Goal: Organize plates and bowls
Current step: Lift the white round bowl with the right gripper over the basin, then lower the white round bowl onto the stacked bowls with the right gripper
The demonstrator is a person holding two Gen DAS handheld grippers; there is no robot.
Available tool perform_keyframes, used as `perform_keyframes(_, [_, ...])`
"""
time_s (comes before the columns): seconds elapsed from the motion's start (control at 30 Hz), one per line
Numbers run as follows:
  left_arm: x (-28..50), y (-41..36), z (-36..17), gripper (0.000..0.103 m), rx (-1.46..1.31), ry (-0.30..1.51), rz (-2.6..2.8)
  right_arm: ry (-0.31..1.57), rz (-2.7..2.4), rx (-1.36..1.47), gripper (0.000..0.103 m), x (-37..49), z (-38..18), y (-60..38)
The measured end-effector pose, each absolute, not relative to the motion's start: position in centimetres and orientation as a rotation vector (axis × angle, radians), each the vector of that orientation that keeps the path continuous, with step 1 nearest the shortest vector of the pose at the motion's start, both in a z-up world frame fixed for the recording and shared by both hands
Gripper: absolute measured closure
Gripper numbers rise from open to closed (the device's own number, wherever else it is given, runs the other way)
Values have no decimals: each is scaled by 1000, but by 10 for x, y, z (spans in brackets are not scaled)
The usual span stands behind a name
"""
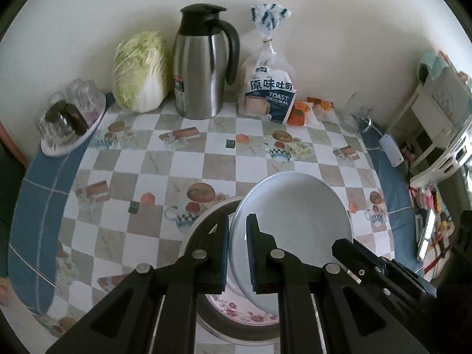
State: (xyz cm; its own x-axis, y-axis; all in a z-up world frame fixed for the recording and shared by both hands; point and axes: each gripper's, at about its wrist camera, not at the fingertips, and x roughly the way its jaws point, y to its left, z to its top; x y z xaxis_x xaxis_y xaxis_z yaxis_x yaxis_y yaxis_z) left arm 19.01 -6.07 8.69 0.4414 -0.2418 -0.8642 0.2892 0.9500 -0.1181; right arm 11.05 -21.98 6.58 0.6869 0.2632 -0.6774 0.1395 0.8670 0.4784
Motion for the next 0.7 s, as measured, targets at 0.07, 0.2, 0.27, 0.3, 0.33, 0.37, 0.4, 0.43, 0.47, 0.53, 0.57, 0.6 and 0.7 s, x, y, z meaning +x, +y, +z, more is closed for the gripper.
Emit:
perform_keyframes(0.07, [189,-54,81,92,6,1068,-335,828,75,521,91,112,65,-218])
perform_keyframes(0.2, [187,-46,70,92,-48,1070,-341,843,74,500,91,114,62,-214])
perform_keyframes(0.27, [186,-44,65,92,-68,1071,-342,849,66,485,91,115,61,-212])
perform_keyframes(0.3, [186,-42,62,92,-82,1071,-343,852,64,479,91,116,61,-211])
perform_keyframes(0.33, [186,-40,60,92,-94,1073,-346,854,64,479,91,117,60,-211])
perform_keyframes(0.37, [186,-39,58,92,-106,1074,-348,856,64,479,91,117,59,-211])
perform_keyframes(0.4, [186,-37,56,92,-119,1076,-350,859,64,476,91,117,59,-210])
perform_keyframes(0.43, [185,-35,54,92,-132,1076,-350,861,63,473,91,118,58,-210])
perform_keyframes(0.47, [185,-34,52,92,-143,1073,-350,863,62,469,91,118,57,-210])
perform_keyframes(0.53, [184,-33,49,92,-158,1069,-353,865,62,470,91,119,56,-210])
perform_keyframes(0.57, [184,-32,48,92,-167,1066,-354,866,61,467,91,119,55,-209])
perform_keyframes(0.6, [183,-31,47,92,-173,1064,-355,869,59,465,91,120,55,-209])
perform_keyframes(0.7, [183,-30,43,92,-193,1060,-361,877,56,461,91,121,52,-209])
